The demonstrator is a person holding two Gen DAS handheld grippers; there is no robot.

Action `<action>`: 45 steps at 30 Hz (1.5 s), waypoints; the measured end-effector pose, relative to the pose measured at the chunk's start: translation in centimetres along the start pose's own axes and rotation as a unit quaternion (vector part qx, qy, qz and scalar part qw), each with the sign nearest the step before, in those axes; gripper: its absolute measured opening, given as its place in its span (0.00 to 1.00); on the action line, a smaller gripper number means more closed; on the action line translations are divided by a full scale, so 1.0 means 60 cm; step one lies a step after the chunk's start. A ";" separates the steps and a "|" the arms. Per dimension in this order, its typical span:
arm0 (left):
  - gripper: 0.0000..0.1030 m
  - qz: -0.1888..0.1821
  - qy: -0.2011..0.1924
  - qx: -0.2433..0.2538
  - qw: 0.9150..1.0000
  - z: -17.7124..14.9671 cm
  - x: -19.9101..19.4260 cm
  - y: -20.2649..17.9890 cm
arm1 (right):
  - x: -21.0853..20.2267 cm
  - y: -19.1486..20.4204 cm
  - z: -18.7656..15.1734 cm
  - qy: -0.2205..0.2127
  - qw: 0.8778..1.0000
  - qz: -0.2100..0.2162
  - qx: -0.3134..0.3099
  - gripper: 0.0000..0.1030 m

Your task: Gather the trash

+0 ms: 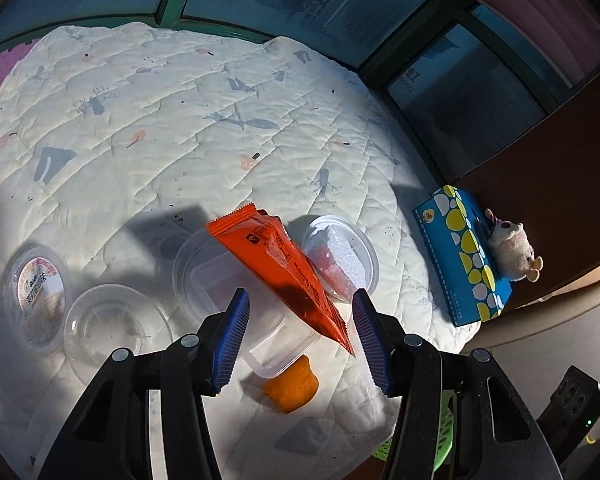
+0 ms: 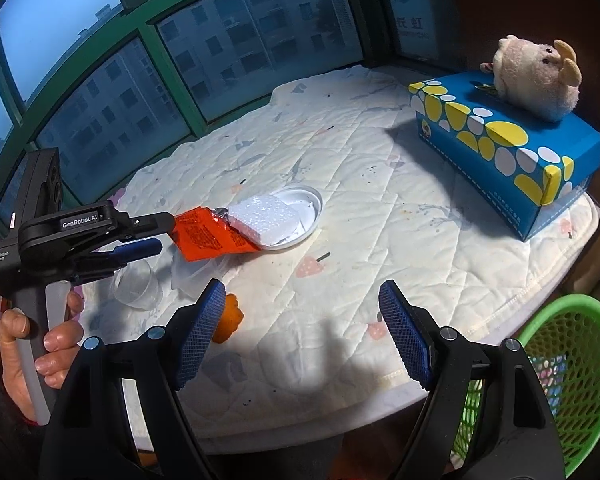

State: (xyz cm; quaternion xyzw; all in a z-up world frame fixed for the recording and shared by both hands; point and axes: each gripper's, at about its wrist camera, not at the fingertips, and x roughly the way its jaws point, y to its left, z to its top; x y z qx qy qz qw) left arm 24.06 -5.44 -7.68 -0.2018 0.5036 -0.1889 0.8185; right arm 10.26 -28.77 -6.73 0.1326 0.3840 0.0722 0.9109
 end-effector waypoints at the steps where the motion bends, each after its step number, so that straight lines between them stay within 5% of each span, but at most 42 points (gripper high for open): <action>1: 0.48 -0.002 0.003 -0.003 1.000 0.001 0.004 0.002 | 0.003 0.001 0.002 0.001 1.000 0.001 -0.001 0.77; 4: 0.44 -0.004 0.010 -0.010 1.000 0.004 0.017 0.007 | 0.012 0.004 0.007 0.003 1.000 0.001 -0.006 0.77; 9: 0.18 -0.019 0.018 -0.015 1.000 0.008 0.028 0.011 | 0.027 0.011 0.013 0.009 1.000 0.002 -0.012 0.77; 16: 0.04 -0.022 0.002 0.018 1.000 0.007 0.002 0.000 | 0.049 0.019 0.023 0.019 0.999 0.008 -0.027 0.77; 33: 0.03 -0.046 -0.063 0.055 0.995 0.045 -0.112 -0.001 | 0.163 0.049 0.084 0.071 0.991 0.065 -0.098 0.81; 45: 0.03 -0.041 -0.062 0.043 0.996 0.058 -0.112 0.037 | 0.245 0.041 0.112 0.121 0.974 0.121 -0.147 0.84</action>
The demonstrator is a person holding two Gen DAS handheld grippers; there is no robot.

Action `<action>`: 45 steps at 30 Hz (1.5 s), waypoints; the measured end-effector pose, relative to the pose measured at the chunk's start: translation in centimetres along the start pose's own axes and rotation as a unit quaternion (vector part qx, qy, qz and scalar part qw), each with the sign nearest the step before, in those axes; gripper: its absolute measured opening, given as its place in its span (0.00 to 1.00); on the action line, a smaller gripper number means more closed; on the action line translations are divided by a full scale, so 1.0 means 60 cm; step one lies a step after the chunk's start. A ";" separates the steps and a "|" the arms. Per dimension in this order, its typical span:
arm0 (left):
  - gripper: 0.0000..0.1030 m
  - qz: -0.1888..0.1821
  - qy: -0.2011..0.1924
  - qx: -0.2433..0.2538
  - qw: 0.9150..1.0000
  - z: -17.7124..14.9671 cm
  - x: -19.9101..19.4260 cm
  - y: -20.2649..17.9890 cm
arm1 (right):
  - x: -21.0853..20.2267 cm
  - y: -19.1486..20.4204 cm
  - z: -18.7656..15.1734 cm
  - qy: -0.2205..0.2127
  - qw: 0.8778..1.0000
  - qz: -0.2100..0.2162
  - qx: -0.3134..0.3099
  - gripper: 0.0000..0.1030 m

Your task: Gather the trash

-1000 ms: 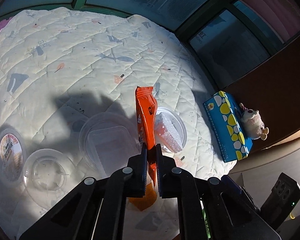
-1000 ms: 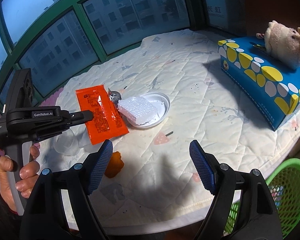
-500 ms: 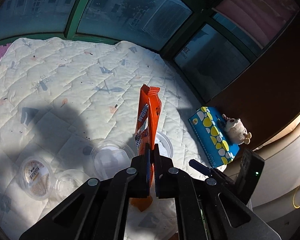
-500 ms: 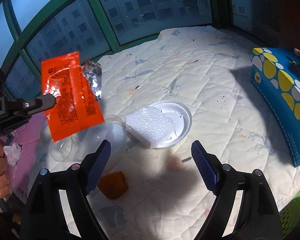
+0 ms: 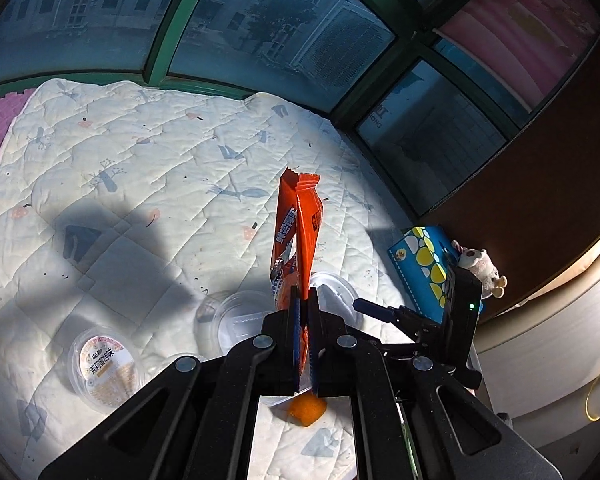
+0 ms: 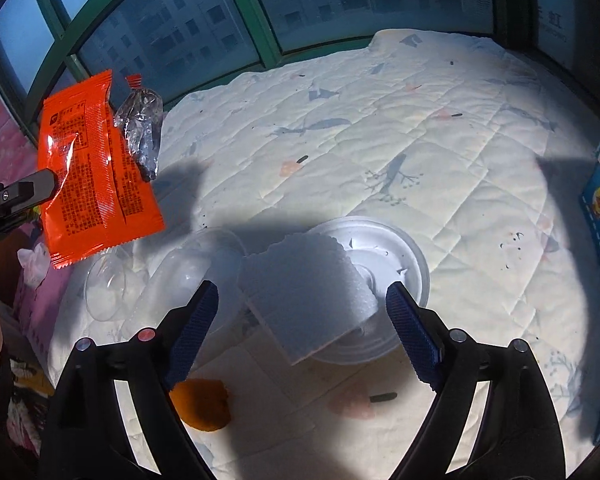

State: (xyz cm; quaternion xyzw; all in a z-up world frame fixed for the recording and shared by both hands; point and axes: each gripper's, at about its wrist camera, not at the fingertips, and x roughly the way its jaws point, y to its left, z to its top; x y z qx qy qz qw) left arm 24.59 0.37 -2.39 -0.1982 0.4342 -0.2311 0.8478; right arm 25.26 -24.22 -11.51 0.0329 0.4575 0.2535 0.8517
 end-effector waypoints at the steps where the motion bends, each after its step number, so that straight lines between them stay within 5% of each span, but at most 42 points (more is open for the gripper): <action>1: 0.03 0.001 0.001 -0.001 1.000 0.000 0.002 0.002 | 0.004 -0.003 0.002 0.002 1.000 0.005 0.000 0.84; 8: 0.03 0.003 0.011 -0.004 1.000 -0.003 0.021 0.010 | 0.021 -0.012 0.006 0.008 1.000 0.027 0.007 0.83; 10: 0.03 0.002 0.013 -0.007 1.000 -0.005 0.024 0.011 | 0.020 -0.012 0.002 0.007 0.999 0.036 0.012 0.72; 23: 0.03 -0.016 0.009 0.012 1.000 -0.021 0.002 -0.027 | -0.067 0.023 -0.025 -0.064 0.997 -0.010 0.029 0.71; 35: 0.03 -0.072 0.037 0.058 0.995 -0.090 -0.013 -0.129 | -0.217 0.043 -0.155 -0.121 0.986 -0.089 0.077 0.71; 45: 0.03 -0.119 0.090 0.113 0.982 -0.178 0.021 -0.242 | -0.320 0.000 -0.291 -0.134 0.965 -0.162 0.154 0.71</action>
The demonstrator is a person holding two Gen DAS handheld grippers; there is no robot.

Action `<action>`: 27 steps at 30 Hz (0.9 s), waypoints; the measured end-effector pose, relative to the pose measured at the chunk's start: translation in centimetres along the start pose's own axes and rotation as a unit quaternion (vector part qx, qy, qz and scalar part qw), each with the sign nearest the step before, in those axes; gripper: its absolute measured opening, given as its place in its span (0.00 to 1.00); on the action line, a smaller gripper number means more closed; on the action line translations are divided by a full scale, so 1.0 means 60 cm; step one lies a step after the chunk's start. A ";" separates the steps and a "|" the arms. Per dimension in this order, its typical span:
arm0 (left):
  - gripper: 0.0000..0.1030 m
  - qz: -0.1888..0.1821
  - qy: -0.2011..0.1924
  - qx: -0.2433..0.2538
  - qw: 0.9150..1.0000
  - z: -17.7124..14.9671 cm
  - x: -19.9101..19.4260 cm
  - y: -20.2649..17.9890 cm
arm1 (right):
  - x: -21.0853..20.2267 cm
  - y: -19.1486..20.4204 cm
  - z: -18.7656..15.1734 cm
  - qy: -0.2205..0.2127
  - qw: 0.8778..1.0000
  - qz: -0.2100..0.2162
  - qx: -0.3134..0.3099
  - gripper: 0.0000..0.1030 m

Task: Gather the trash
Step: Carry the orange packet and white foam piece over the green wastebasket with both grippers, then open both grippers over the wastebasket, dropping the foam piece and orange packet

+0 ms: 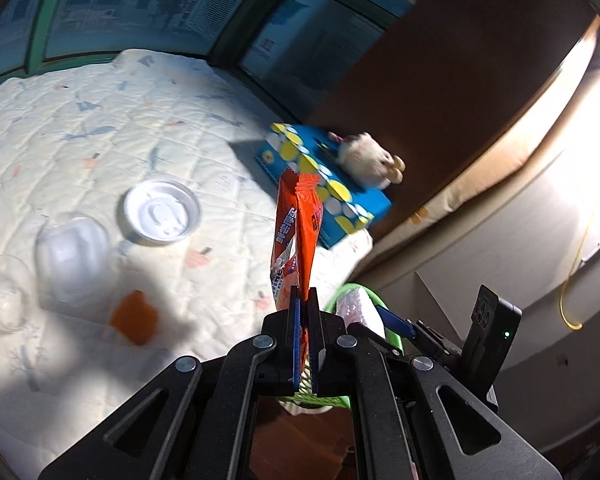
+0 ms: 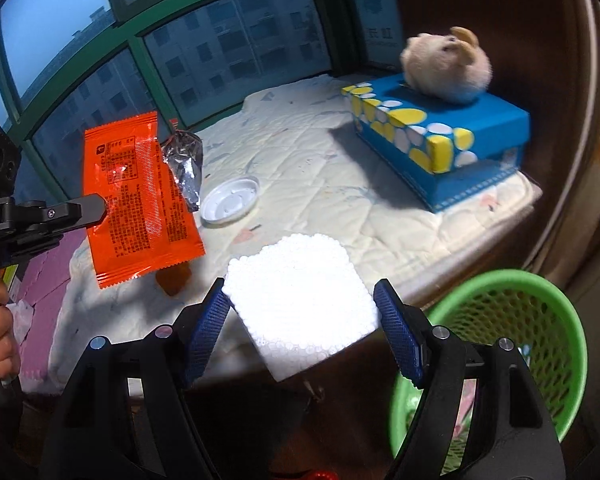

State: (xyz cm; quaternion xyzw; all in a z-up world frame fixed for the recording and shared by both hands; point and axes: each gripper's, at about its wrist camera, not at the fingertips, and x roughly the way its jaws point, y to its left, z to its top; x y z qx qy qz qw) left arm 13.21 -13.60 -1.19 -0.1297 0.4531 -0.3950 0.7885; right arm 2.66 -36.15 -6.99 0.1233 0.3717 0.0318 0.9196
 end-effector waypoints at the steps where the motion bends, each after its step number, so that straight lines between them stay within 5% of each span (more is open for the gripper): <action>1: 0.03 -0.003 0.004 0.005 1.000 -0.003 0.008 -0.011 | -0.010 -0.015 -0.008 -0.001 1.000 -0.009 0.008 0.71; 12: 0.03 -0.031 0.062 0.051 0.996 -0.042 0.101 -0.110 | -0.075 -0.156 -0.092 0.002 0.991 -0.089 0.096 0.73; 27: 0.03 -0.035 0.127 0.105 0.986 -0.086 0.214 -0.194 | -0.128 -0.253 -0.142 -0.019 0.978 -0.116 0.172 0.79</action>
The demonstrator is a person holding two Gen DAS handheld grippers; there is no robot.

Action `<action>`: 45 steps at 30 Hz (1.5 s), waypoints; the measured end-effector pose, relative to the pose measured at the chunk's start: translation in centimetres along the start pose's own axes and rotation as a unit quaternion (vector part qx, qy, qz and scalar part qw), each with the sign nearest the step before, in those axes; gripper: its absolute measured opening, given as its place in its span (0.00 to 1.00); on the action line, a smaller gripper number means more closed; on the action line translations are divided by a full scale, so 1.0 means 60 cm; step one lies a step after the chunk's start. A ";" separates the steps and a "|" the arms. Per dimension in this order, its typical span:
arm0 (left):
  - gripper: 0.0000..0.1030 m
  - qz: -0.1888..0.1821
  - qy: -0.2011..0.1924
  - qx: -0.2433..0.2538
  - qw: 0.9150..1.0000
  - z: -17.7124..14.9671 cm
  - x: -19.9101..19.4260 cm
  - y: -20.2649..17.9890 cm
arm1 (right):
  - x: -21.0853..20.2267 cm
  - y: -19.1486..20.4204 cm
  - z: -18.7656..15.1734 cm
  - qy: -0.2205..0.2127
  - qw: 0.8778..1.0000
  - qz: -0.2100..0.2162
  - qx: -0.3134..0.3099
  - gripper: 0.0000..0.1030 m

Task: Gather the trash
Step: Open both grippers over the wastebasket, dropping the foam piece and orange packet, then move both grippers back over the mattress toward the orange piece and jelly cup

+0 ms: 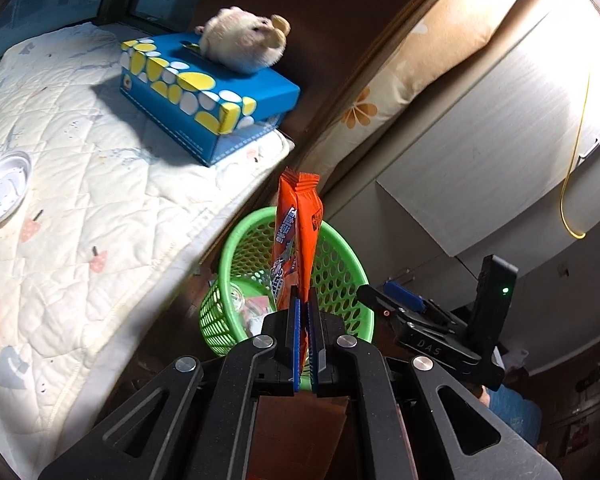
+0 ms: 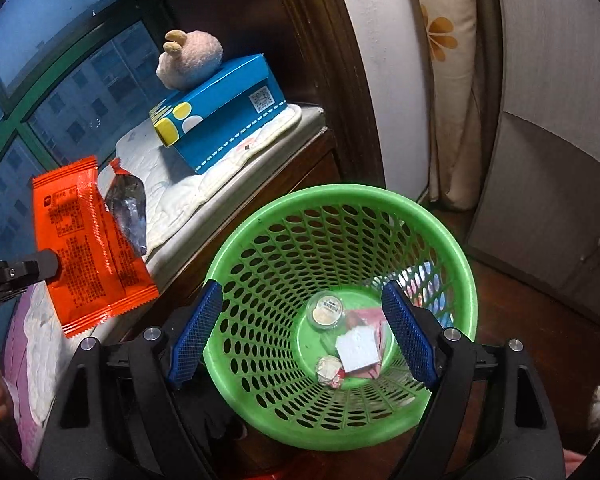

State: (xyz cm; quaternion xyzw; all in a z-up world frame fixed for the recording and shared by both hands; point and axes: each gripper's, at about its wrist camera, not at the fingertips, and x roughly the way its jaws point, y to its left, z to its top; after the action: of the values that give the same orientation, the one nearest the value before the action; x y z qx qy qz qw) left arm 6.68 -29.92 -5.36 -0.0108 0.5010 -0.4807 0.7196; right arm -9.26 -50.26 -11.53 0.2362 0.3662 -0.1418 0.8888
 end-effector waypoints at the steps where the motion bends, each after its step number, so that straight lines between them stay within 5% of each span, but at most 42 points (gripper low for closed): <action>1: 0.03 -0.001 0.005 0.002 1.000 -0.001 0.008 -0.003 | -0.005 -0.002 0.000 -0.004 1.000 0.001 0.001 0.79; 13: 0.06 -0.003 0.051 0.016 0.999 -0.008 0.095 -0.029 | -0.048 -0.007 -0.010 -0.033 0.999 0.008 0.003 0.80; 17: 0.29 0.001 0.052 0.021 0.998 -0.013 0.109 -0.033 | -0.050 -0.011 -0.015 -0.034 0.999 0.011 0.011 0.80; 22: 0.30 0.003 0.054 0.013 0.998 -0.019 0.107 -0.024 | -0.052 -0.010 -0.019 -0.033 0.999 0.016 0.016 0.80; 35: 0.34 0.058 -0.002 -0.014 0.998 -0.038 -0.007 0.056 | -0.047 0.062 -0.011 -0.033 0.998 0.046 -0.022 0.80; 45: 0.35 0.126 -0.063 -0.072 0.987 -0.066 -0.139 0.169 | -0.019 0.170 -0.003 -0.019 0.993 0.085 -0.079 0.80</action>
State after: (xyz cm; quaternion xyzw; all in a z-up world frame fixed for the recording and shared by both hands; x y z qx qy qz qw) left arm 10.38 -16.79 -6.45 -0.0302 0.4853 -0.3473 0.8018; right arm -5.82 -41.43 -7.62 0.1929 0.3383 -0.0405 0.9202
